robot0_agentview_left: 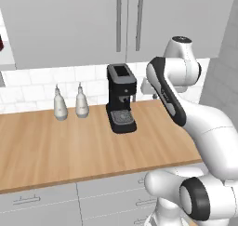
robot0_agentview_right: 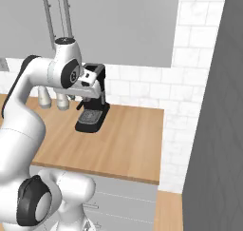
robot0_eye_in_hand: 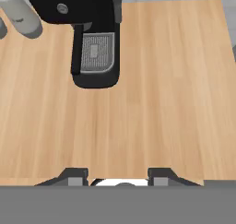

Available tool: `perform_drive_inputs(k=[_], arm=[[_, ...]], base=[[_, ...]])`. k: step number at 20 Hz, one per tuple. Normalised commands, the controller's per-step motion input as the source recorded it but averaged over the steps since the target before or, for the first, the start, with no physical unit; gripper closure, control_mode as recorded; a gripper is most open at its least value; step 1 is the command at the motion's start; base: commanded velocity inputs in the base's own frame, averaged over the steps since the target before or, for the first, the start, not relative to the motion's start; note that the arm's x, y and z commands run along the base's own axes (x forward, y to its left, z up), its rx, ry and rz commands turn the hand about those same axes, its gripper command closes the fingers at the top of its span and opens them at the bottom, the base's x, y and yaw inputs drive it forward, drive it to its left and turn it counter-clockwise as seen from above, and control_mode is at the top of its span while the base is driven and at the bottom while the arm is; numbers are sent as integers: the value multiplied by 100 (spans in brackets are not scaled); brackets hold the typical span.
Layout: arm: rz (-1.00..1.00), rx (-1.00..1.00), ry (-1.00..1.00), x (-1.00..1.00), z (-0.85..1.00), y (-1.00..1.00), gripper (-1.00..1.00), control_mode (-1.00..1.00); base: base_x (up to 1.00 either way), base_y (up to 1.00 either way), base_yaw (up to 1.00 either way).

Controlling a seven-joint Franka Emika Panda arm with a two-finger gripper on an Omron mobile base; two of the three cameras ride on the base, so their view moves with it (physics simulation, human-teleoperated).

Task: Take a straw from the drawer in front and place it inside the glass cup on the dining counter.

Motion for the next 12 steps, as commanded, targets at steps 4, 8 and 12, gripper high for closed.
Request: perform_drive_inputs(k=[4, 8, 12], arm=[[0, 0, 0, -5, -1, 0, -100, 100], [0, 0, 0, 0, 0, 0, -100, 100], [0, 0, 0, 0, 0, 0, -100, 100]], base=[[-21, 0, 0], [-63, 22, -5], [-41, 57, -27]])
